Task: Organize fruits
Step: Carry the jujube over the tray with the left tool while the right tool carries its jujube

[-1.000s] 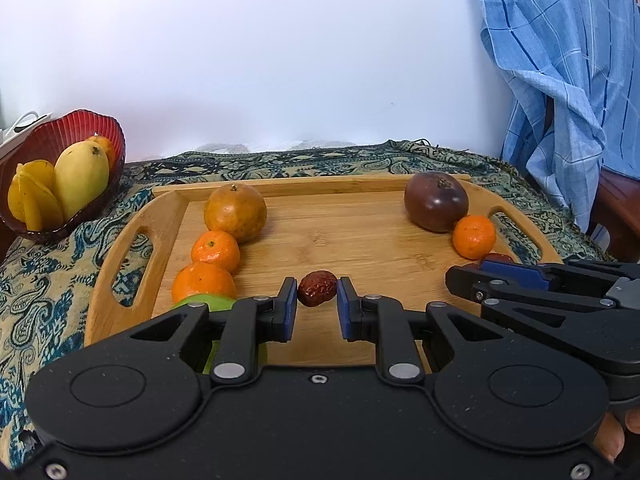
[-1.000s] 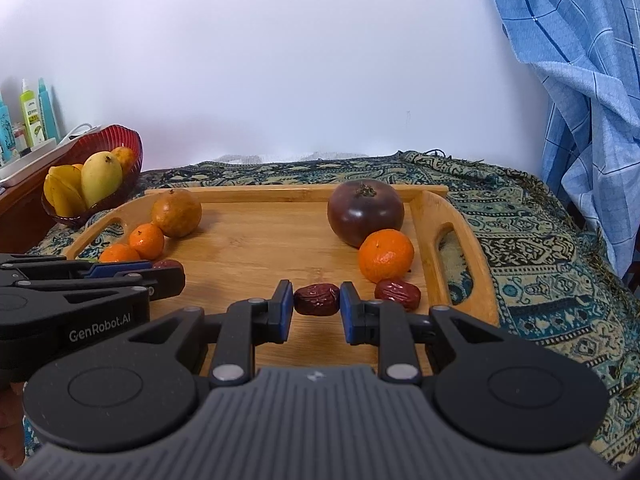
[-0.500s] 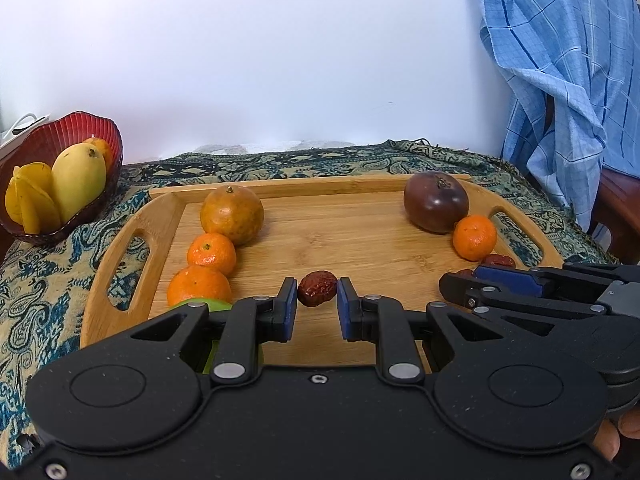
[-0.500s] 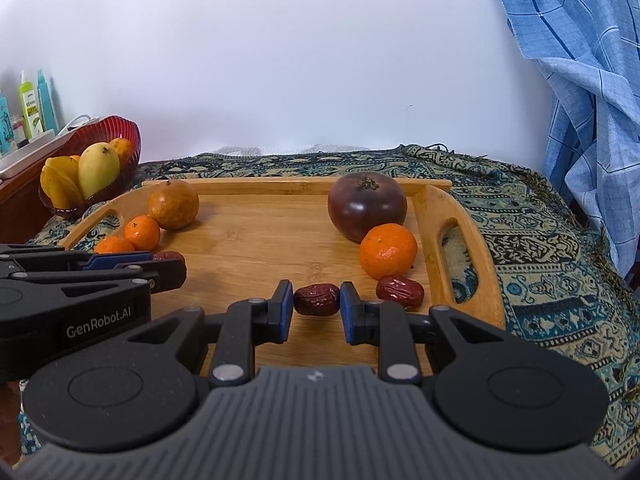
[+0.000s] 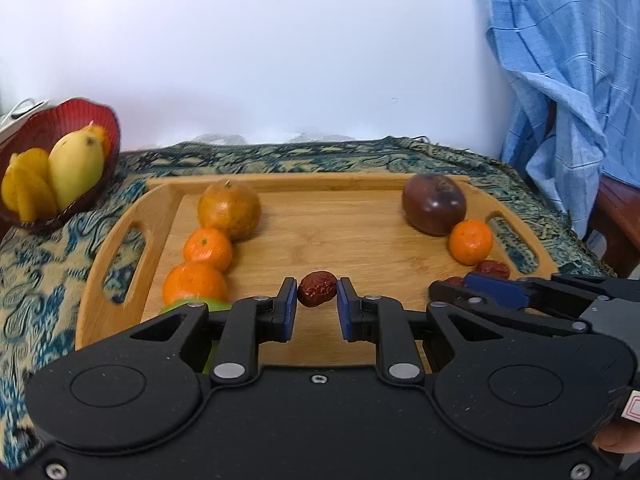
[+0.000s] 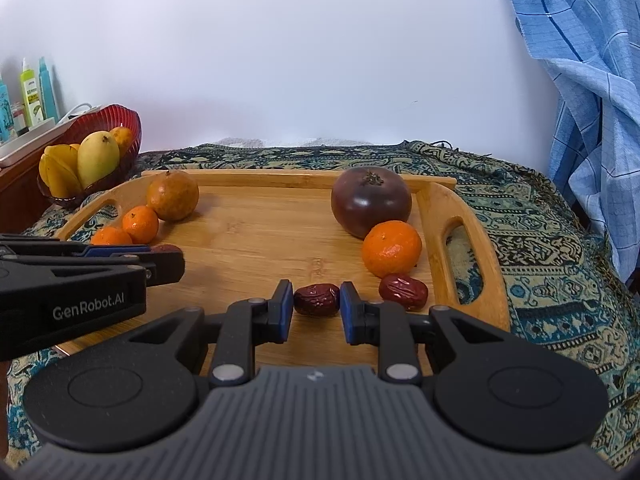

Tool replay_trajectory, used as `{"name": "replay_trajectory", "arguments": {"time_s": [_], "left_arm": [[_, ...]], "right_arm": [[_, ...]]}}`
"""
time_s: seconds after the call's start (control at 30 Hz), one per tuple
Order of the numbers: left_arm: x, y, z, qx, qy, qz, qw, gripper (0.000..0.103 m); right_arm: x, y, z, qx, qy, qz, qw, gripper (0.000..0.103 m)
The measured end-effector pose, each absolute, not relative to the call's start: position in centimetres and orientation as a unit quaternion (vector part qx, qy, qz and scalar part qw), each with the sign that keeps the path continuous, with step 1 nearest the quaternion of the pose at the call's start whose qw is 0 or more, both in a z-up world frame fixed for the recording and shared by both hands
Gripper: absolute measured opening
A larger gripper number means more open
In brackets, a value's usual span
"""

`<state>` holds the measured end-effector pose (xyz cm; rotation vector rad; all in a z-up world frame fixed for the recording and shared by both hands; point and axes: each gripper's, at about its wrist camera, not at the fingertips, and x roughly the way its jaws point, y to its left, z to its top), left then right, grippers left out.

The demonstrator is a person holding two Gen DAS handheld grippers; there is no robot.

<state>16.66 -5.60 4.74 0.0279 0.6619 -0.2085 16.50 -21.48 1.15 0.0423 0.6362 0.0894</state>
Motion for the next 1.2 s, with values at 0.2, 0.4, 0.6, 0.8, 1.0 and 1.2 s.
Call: {"name": "replay_trajectory", "arguments": {"time_s": [0.2, 0.4, 0.6, 0.8, 1.0, 1.2], "left_arm": [[18.4, -5.8, 6.1, 0.012, 0.333, -0.118, 0.935, 0.02], [19.8, -6.0, 5.8, -0.001, 0.357, -0.122, 0.926, 0.021], [20.8, -6.3, 5.5, 0.0, 0.373, -0.116, 0.921, 0.021], [21.2, -6.5, 5.1, 0.004, 0.378, -0.11, 0.919, 0.021], [21.3, -6.5, 4.6, 0.007, 0.381, -0.106, 0.918, 0.021], [21.3, -6.5, 4.3, 0.007, 0.384, -0.101, 0.918, 0.021]], "right_arm": [[17.4, -21.8, 1.6, 0.022, 0.318, 0.045, 0.947, 0.03], [18.3, -22.0, 1.8, 0.027, 0.327, 0.055, 0.943, 0.03], [19.4, -22.0, 2.1, 0.03, 0.34, 0.066, 0.938, 0.03], [19.9, -22.0, 1.8, 0.031, 0.348, 0.067, 0.934, 0.03], [20.1, -22.2, 1.6, 0.038, 0.351, 0.067, 0.933, 0.03], [20.2, -22.1, 1.5, 0.037, 0.352, 0.069, 0.933, 0.032]]}}
